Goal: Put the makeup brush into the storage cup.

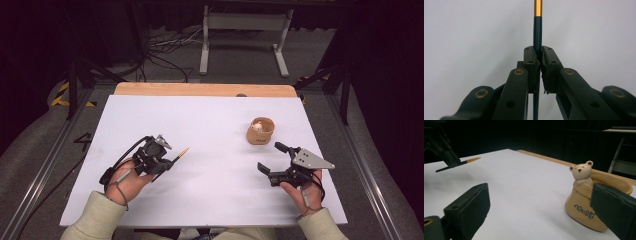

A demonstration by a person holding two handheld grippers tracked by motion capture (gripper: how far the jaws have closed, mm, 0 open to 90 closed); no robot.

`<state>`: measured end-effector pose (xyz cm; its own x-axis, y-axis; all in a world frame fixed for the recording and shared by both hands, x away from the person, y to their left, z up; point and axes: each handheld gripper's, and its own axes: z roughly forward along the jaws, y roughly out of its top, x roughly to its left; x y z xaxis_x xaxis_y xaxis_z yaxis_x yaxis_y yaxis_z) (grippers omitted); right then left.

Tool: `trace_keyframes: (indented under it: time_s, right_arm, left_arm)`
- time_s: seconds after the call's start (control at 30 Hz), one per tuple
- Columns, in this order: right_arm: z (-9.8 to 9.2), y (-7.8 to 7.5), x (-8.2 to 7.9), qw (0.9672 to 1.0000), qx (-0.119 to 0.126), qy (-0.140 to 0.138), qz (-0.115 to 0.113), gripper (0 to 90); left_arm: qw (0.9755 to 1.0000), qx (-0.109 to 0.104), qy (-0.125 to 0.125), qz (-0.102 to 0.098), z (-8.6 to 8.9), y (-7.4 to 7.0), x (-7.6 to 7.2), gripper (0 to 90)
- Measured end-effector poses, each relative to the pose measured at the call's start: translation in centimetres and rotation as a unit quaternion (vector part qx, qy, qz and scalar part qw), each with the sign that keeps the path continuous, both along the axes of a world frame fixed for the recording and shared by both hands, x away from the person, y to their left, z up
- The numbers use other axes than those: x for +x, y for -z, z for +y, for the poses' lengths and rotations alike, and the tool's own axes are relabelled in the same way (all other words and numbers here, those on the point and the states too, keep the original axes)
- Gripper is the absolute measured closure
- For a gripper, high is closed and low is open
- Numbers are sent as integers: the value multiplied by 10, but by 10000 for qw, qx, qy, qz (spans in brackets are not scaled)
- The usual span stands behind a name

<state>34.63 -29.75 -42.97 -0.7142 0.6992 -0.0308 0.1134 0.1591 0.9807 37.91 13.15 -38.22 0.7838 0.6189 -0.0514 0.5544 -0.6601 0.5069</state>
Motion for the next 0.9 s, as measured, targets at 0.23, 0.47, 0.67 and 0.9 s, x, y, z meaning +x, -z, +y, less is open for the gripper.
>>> trace_keyframes:
  time_s: [0.23,0.47,0.67,0.9]
  right_arm:
    - [1,-1,0,10000,16,-55,-8,6]
    - [2,-1,0,9999,63,-97,2,6]
    - [2,-2,-1,9999,116,-112,-1,6]
    - [2,-2,-1,9997,173,-177,14,6]
  left_arm:
    - [9975,-592,162,-336,1,-5,-3,833]
    - [9922,-1075,297,-550,2,-6,-6,833]
    - [9826,-1562,526,-861,1,-5,-10,833]
    - [9688,-2055,829,-1111,-4,-2,-12,833]
